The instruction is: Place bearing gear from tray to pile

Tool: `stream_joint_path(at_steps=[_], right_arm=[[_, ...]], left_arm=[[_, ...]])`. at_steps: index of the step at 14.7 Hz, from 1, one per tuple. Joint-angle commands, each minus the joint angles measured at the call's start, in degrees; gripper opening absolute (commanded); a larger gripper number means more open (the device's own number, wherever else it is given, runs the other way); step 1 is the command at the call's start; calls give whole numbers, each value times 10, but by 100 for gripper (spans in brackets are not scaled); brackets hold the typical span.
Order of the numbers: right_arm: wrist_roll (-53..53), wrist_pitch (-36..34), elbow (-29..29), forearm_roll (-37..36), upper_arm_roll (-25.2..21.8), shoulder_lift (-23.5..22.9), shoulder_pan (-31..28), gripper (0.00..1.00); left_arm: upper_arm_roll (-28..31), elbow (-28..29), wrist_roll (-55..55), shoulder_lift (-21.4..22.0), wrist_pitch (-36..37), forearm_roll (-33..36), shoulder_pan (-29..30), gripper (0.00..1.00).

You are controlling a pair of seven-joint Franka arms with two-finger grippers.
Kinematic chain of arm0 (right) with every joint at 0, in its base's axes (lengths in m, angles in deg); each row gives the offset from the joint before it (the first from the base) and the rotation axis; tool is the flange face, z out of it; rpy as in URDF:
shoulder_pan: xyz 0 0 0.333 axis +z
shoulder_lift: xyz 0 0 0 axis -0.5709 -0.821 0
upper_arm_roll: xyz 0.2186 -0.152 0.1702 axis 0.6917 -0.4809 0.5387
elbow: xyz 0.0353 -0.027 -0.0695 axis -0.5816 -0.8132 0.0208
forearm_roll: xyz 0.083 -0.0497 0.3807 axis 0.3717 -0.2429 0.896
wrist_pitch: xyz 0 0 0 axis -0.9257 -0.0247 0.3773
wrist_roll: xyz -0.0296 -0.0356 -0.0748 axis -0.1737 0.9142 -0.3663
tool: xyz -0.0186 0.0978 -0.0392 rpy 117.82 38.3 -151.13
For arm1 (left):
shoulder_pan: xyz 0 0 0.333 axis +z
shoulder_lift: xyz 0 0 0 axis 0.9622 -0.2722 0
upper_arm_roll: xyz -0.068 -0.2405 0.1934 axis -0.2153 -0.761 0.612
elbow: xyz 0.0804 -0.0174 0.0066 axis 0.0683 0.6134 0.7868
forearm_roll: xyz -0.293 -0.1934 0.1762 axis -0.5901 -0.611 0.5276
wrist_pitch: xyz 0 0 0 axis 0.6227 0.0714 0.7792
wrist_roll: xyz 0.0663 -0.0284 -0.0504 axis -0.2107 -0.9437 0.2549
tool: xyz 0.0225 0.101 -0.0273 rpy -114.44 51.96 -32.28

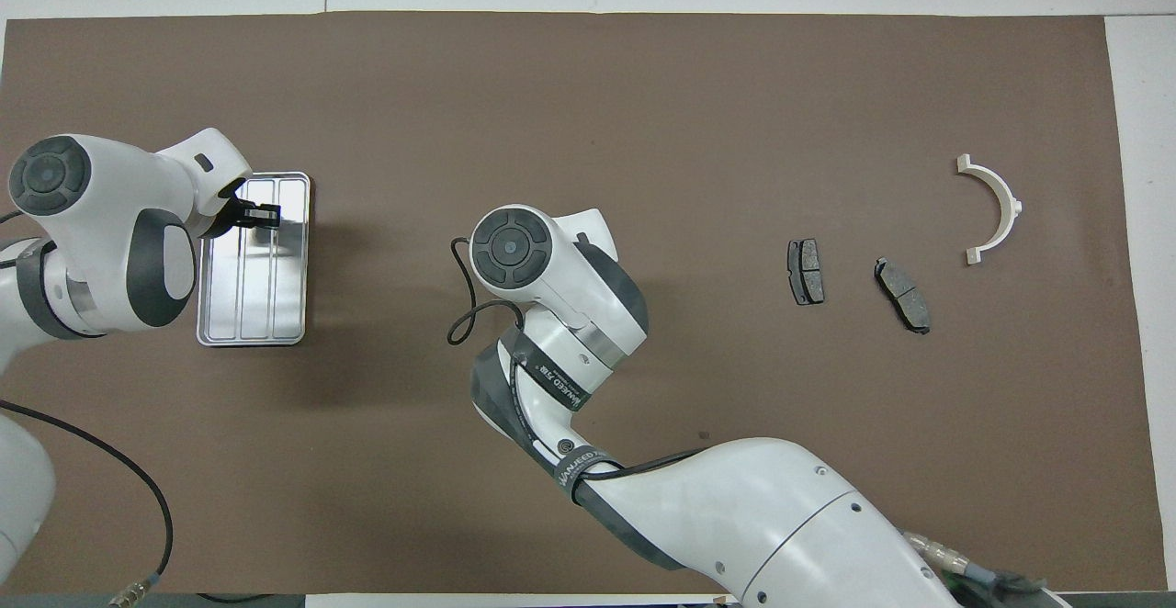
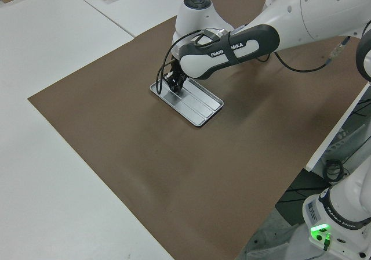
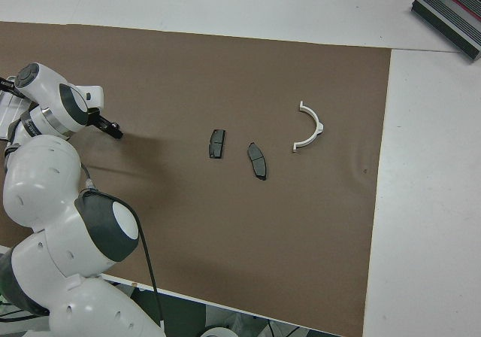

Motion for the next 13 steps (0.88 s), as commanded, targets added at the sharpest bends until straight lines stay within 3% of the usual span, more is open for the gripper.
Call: stream_joint_path(at_steps=[1,3,6,7,11,13], right_arm=[[-11,27,-14,-9,3,1,-7,95],[-11,32,-20,-9,3,2,-6,91],[-11,31,-20,-8,3,2,-7,76],[-11,31,-20,-6,3,2,-7,67],[-10,27,-18,0,3,2,-7,0],[-9,27,-18,0,3,2,-7,0]], left_arm=[[7,2,-13,0,1,-3,7,4],[6,-28,-14,-3,46,-3,12,4],[6,-93,-14,-5,130,-4,16,4],[6,-111,-14,-4,152,-9,16,4],[7,-166,-13,-4,207,-49,23,4],[7,-167,-5,1,205,-80,24,4]])
